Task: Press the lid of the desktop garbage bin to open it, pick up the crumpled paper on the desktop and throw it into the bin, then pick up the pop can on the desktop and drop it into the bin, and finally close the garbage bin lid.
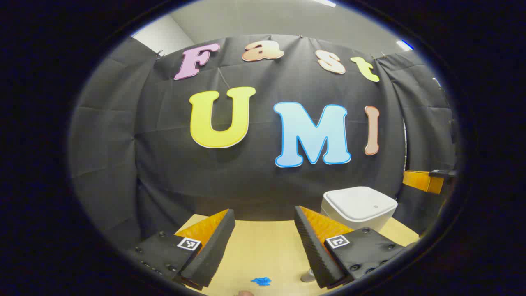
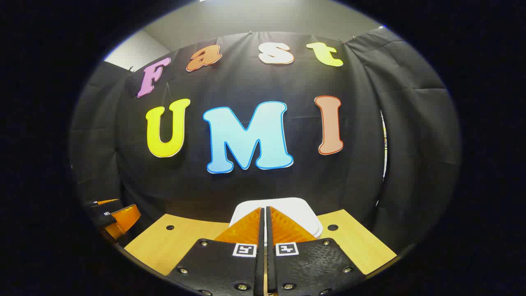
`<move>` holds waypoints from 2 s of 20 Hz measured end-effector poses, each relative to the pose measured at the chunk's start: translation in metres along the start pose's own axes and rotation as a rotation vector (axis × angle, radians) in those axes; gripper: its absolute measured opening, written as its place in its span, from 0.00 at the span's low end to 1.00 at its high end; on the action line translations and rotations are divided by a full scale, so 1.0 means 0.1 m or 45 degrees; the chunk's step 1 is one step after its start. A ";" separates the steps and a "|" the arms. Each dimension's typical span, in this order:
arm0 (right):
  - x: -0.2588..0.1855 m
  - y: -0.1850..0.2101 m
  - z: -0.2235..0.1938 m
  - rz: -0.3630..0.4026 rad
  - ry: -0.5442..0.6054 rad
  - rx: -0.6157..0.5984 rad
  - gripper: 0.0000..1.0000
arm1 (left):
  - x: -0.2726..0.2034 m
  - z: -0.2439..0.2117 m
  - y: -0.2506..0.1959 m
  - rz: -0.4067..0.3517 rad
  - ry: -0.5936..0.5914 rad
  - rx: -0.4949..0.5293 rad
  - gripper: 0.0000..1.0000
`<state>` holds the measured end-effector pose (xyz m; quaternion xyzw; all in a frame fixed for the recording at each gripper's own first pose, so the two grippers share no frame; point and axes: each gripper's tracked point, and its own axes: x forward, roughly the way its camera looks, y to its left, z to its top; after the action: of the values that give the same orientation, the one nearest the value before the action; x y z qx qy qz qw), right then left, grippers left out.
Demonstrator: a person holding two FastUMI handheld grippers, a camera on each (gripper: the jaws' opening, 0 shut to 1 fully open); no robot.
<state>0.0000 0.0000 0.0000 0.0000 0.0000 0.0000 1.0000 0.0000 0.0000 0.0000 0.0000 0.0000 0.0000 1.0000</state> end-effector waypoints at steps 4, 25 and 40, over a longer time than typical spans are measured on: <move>0.06 0.01 -0.03 0.009 0.018 -0.003 0.02 | 0.03 -0.01 0.00 0.008 0.012 -0.001 0.95; 0.61 -0.05 -0.75 0.028 0.262 -0.015 0.03 | 0.04 -0.01 0.14 0.073 0.021 0.017 0.95; 0.62 -0.05 -0.92 -0.007 0.347 0.007 0.04 | 0.02 -0.08 0.14 0.078 0.056 -0.019 0.94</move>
<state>0.0624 -0.0047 -0.0920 0.0028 0.1357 -0.0026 0.9907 0.0016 0.0140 -0.0078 -0.0075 0.0219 0.0305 0.9993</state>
